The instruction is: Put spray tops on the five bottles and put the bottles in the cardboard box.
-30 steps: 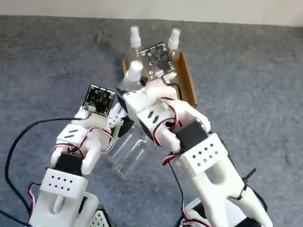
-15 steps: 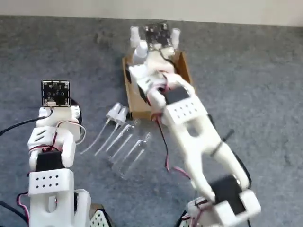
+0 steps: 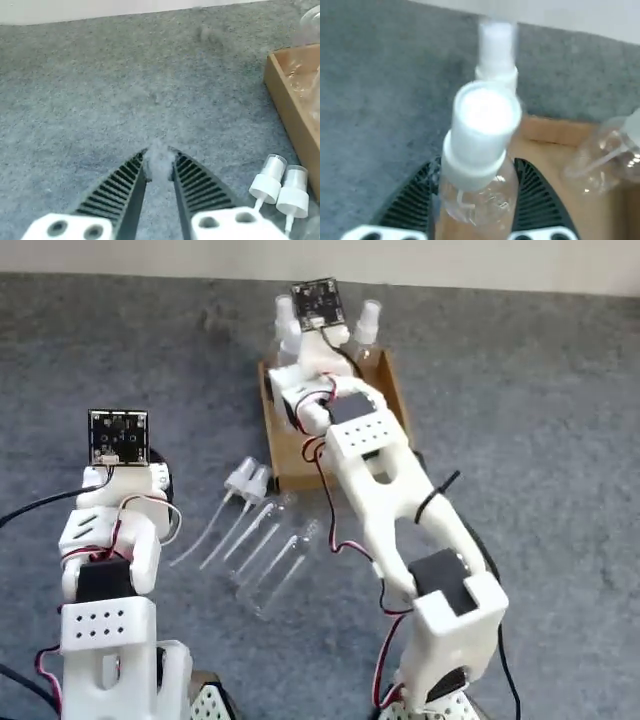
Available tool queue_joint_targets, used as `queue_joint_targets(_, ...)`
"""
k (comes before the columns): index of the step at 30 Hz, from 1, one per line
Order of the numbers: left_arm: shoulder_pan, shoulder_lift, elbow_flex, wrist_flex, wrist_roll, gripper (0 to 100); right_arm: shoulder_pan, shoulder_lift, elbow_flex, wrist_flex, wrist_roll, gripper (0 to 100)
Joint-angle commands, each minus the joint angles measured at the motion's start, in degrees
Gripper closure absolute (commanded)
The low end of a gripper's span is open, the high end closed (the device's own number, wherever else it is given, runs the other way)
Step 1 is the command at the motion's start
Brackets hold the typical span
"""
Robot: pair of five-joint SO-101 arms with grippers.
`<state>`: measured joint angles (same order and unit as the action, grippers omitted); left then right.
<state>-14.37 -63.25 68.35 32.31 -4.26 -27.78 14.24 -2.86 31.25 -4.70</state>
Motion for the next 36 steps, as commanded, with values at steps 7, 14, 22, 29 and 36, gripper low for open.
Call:
queue_joint_targets(7, 0.66, 0.22, -0.31, -1.14, 0.70, 100, 0.84, 1.10, -3.38, -7.43, -0.53, 99.5)
queue_joint_targets(14, 0.66, 0.22, -0.22, -1.14, 0.70, 100, 0.66, 1.10, -1.63, -7.60, -0.53, 99.5)
queue_joint_targets(22, 0.66, 0.22, -0.22, -1.14, 0.70, 100, 0.66, 1.01, 2.68, -9.89, -0.53, 99.5)
queue_joint_targets(29, 0.66, 0.22, -0.22, -1.14, 0.70, 100, 0.66, 1.10, 3.82, -9.80, -0.18, 99.5)
queue_joint_targets(36, 0.66, 0.22, -0.22, -1.23, 0.70, 100, 0.04, 0.75, 6.20, -9.80, -0.09, 94.1)
